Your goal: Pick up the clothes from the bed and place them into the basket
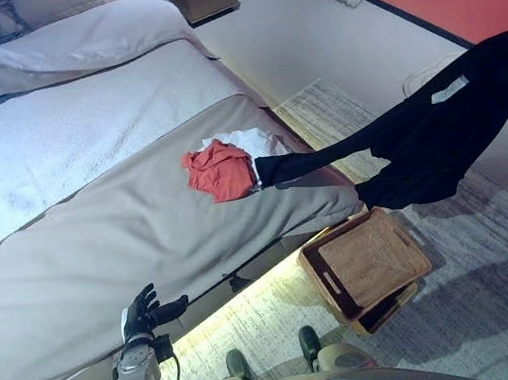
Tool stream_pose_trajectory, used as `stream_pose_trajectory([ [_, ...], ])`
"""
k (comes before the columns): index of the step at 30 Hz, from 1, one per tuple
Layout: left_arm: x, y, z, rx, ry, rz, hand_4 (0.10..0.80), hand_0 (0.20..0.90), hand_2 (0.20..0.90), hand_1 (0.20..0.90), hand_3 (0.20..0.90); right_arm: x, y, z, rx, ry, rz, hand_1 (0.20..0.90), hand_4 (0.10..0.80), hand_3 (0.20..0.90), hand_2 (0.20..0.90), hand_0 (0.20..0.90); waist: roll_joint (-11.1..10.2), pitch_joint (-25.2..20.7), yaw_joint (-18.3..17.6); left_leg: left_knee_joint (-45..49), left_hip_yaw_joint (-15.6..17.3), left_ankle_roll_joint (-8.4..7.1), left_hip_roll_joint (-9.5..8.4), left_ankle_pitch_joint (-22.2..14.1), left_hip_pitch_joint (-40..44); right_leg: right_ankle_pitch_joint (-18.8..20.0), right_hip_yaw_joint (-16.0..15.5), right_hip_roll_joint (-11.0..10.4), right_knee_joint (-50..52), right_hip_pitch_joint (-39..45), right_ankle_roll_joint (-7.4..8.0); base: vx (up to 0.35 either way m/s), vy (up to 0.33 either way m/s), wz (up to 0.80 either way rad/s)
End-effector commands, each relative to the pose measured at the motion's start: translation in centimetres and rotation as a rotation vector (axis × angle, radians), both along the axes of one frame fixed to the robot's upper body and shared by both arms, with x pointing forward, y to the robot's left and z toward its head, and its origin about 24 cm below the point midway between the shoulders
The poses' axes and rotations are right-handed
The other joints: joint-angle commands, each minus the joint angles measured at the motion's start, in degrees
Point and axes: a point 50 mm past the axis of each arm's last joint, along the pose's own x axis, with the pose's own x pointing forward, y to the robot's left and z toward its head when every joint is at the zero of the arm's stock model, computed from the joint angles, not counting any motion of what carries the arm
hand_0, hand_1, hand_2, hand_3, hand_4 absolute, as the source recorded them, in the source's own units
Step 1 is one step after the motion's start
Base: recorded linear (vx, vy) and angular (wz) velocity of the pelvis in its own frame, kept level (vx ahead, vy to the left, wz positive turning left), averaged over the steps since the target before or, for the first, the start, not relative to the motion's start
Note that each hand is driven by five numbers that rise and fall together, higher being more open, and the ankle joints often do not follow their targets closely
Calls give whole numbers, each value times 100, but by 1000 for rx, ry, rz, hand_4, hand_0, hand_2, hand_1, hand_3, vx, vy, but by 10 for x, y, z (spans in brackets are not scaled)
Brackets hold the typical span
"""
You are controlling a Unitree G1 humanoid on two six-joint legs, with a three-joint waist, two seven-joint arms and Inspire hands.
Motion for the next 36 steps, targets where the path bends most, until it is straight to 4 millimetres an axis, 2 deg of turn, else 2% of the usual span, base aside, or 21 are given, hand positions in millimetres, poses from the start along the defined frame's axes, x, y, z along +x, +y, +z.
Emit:
stream_pose_trajectory([
  [1, 19, 12, 13, 81, -62, -58, 800, 900, 900, 900, 900, -19, -9, 69, -140, -274, -63, 300, 100, 200, 300, 300, -155, -767, 40, 15, -153, -132, 167, -873, 198, -168, 93, 124, 104, -198, 56, -36, 11, -10],
  [6, 19, 13, 14, 78, -67, -67, 800, 900, 900, 900, 900, -29, -12, 57, -118, -269, -57, 300, 100, 200, 300, 300, -111, -732, -152, 13, -51, -120, 164, -899, 238, -182, 200, 161, 163, -228, 67, -12, 20, -15],
  [14, 23, 12, 15, 69, -84, -47, 800, 900, 900, 900, 900, -29, 6, 33, -124, -236, 49, 300, 100, 200, 300, 300, -55, -627, -358, 37, 91, -114, 167, -923, 233, -187, 323, 194, 249, -343, 89, -24, 34, -14],
  [17, 22, 11, 14, 61, -84, -40, 800, 900, 900, 900, 900, -23, 21, 13, -88, -176, 132, 300, 100, 200, 300, 300, -38, -608, -409, 38, 116, -112, 154, -935, 254, -173, 340, 194, 240, -345, 98, -4, 25, -9],
  [22, 25, 7, 14, 57, -84, -50, 800, 900, 900, 900, 900, -11, 44, -24, -28, -66, 230, 300, 100, 200, 300, 300, -36, -572, -384, 75, 138, -101, 146, -948, 252, -153, 356, 195, 239, -369, 102, -11, 4, -9],
  [27, 27, 1, 13, 46, -94, -55, 800, 900, 900, 900, 900, 1, 58, -47, 31, -7, 281, 300, 100, 200, 300, 300, -17, -542, -324, 128, 147, -99, 138, -976, 253, -150, 331, 187, 233, -356, 94, 0, 0, 0],
  [36, 21, -5, 8, 35, -75, -85, 800, 900, 900, 900, 900, 6, 65, -85, 121, 61, 263, 300, 100, 200, 300, 300, 22, -507, -100, 168, -10, -108, 92, -989, 212, -172, 178, 129, 225, -310, 87, 6, -6, 4],
])
